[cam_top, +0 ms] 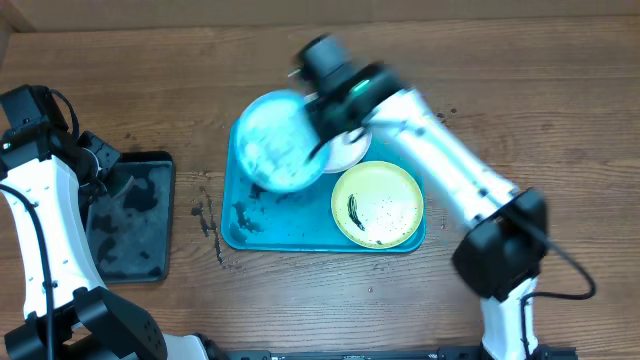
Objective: Clean dirty plates on tray and stack at the side
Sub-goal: 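Carry the light-blue plate off the tray to the right side with the right gripper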
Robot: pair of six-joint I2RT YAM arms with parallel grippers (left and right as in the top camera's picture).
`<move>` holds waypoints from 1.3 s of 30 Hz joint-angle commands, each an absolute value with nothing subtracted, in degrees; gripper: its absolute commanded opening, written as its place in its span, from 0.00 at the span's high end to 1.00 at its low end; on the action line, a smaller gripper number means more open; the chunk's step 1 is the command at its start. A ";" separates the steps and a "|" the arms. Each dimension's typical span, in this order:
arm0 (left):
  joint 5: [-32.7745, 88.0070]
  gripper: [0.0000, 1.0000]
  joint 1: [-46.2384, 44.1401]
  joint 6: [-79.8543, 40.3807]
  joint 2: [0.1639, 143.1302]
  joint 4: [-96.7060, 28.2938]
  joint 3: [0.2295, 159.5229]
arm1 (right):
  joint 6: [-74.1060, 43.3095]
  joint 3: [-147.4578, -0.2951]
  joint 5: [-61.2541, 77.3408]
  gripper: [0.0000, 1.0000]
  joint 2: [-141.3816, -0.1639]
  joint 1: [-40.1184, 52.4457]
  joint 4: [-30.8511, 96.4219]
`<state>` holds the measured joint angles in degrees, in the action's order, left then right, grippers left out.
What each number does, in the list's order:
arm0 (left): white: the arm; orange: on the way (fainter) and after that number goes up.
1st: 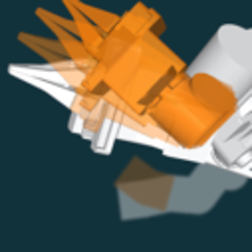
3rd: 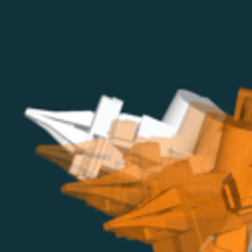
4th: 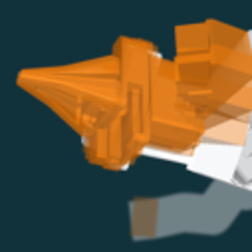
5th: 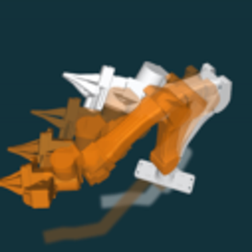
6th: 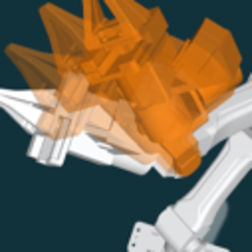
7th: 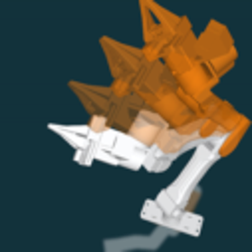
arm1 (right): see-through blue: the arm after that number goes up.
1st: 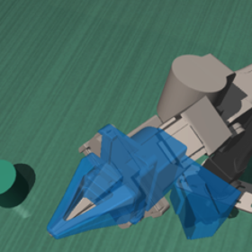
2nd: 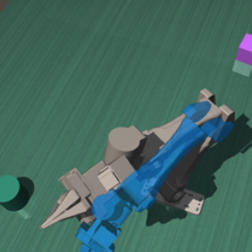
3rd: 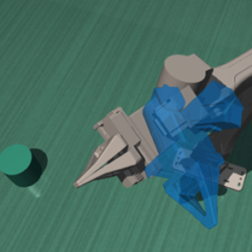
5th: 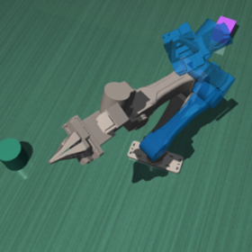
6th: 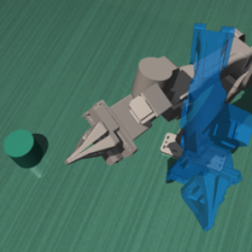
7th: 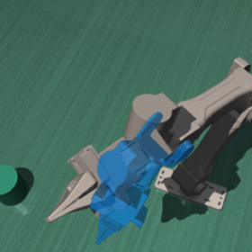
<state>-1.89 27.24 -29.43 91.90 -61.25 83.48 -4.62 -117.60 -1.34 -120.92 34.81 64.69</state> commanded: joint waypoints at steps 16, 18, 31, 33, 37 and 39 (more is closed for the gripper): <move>-1.23 0.96 27.35 -28.34 91.59 -61.10 82.96 | -8.86 -109.08 12.32 0.96 -119.07 -15.46 71.35; -0.51 0.96 27.35 -28.34 91.59 -61.06 82.96 | -9.28 -105.36 12.27 0.96 -119.07 -17.23 68.90; 1.15 0.96 27.35 -28.29 91.59 -60.77 82.96 | -10.68 -90.17 12.78 0.86 -118.96 -18.39 59.07; 1.15 0.96 27.35 -28.32 91.59 -60.71 82.96 | -10.74 -91.02 14.48 0.77 -118.91 -18.39 60.07; 1.43 0.96 27.33 -28.32 91.59 -60.66 82.96 | -10.72 -96.90 17.26 0.63 -118.54 -17.87 67.02; 2.37 0.96 27.33 -28.29 91.59 -60.64 82.96 | -10.68 -100.25 18.63 0.57 -117.91 -16.51 70.11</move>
